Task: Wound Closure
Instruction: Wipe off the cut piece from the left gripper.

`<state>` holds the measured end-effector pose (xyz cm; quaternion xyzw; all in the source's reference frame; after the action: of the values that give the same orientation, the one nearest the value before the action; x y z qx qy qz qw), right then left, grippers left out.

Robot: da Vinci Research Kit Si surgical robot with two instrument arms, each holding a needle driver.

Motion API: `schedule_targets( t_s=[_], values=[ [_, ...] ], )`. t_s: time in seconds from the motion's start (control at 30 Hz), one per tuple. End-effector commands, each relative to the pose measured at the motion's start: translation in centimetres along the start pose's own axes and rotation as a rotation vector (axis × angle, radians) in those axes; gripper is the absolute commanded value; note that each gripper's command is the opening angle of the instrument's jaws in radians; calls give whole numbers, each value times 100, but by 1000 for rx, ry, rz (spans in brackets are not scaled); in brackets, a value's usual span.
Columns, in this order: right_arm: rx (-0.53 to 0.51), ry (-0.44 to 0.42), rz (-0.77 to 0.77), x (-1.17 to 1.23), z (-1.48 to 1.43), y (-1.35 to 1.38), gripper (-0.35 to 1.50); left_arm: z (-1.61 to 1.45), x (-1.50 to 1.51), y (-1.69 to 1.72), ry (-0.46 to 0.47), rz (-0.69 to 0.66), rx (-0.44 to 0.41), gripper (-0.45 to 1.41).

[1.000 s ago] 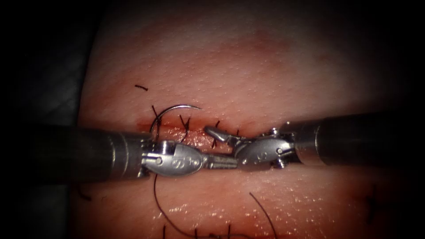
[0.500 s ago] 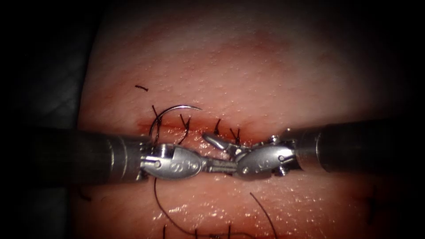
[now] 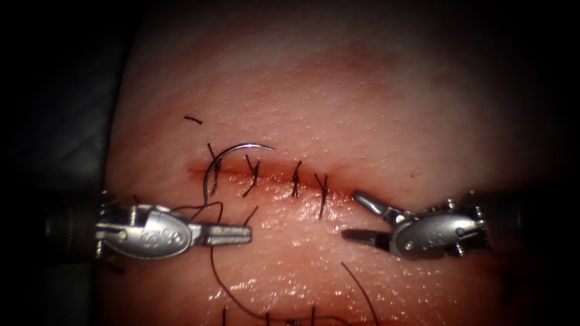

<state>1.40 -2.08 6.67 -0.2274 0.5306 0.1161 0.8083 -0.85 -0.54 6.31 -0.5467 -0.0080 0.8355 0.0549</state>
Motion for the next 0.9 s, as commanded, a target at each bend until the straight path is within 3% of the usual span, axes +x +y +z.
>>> schedule_targets(
  t_s=[0.03, 0.27, 0.37, 0.47, 0.73, 0.9],
  values=[
    [1, -6, 0, -3, -5, -5, 147, 2, -6, -2, -1, -5, 6, -45],
    [-11, -18, 17, -5, -23, 1, 148, -43, -51, -39, 12, -48, 119, -45],
    [-18, -13, 30, -7, -23, 1, 148, -53, -87, -65, 26, -88, 177, -45],
    [-22, -11, 38, -10, -23, -2, 148, -50, -126, -87, 42, -153, 211, -45],
    [-24, -10, 49, -18, -25, -5, 143, -24, -208, -100, 56, -347, 219, -45],
    [-24, -14, 59, -20, -31, -2, 140, -16, -258, -86, 10, -645, 158, -45]
  ],
)
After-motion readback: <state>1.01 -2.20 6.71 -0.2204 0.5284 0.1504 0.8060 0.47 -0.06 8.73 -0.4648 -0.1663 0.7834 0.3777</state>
